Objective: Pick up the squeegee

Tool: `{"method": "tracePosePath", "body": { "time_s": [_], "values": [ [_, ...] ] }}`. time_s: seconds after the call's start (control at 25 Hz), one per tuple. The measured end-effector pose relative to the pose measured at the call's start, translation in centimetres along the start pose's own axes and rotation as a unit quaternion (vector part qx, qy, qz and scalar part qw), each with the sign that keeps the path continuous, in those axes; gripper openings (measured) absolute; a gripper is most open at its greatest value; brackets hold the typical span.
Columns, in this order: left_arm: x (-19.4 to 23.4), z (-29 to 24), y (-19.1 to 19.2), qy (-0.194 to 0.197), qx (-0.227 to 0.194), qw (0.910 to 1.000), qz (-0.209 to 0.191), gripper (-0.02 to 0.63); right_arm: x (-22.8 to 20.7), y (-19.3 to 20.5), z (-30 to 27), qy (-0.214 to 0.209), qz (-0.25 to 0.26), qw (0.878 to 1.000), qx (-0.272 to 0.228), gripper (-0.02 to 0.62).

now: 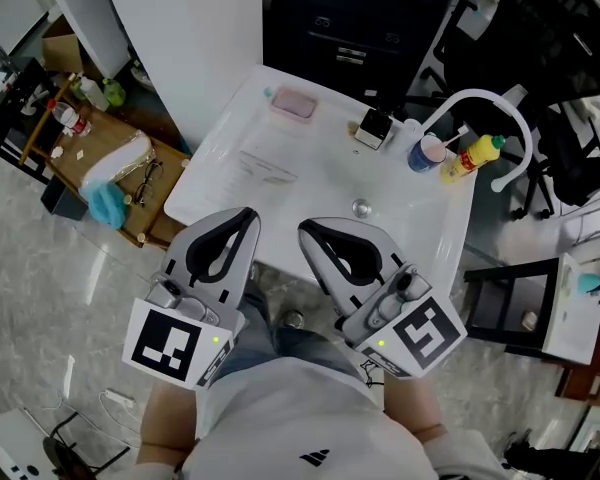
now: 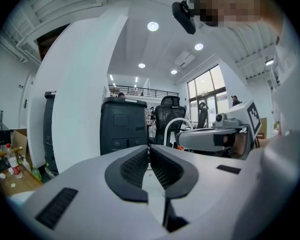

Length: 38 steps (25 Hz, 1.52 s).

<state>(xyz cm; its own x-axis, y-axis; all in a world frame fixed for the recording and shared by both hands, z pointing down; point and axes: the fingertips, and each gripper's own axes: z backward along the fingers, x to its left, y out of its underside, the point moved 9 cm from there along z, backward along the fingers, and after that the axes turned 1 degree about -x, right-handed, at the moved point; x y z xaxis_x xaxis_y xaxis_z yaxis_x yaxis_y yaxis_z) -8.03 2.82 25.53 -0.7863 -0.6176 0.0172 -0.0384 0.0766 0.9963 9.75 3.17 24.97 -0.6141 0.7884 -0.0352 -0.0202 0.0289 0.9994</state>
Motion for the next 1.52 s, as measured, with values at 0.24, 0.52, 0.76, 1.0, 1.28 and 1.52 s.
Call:
{"method": "tracePosePath", "body": {
  "time_s": [0.24, 0.52, 0.76, 1.0, 1.28, 1.52],
  "values": [
    [1.4, -2.1, 0.7, 0.014, 0.012, 0.9998, -0.001, 0.015, -1.4, 0.2, -1.3, 0.01, -0.001, 1.0, 0.005, 0.011],
    [4.1, -3.8, 1.7, 0.013, 0.029, 0.9995, 0.003, 0.015, -3.2, 0.1, -4.3, 0.012, 0.0, 1.0, 0.006, 0.011],
    [6.4, -5.4, 3.7, 0.009, 0.066, 0.9977, 0.013, 0.02, -4.5, 0.4, -6.5, 0.012, -0.003, 1.0, 0.013, 0.011],
    [7.7, -7.7, 6.8, 0.014, 0.122, 0.9923, 0.014, 0.081, -5.7, 0.9, -7.7, 0.013, -0.011, 1.0, 0.02, 0.011],
    [9.0, -10.3, 11.4, 0.022, 0.2, 0.9792, 0.029, 0.101, -7.0, 1.8, -8.7, 0.018, -0.025, 0.999, 0.035, 0.011],
    [9.8, -11.7, 14.2, 0.013, 0.243, 0.969, 0.041, 0.106, -8.1, 2.5, -9.3, 0.023, -0.036, 0.998, 0.043, 0.011]
  ]
}}
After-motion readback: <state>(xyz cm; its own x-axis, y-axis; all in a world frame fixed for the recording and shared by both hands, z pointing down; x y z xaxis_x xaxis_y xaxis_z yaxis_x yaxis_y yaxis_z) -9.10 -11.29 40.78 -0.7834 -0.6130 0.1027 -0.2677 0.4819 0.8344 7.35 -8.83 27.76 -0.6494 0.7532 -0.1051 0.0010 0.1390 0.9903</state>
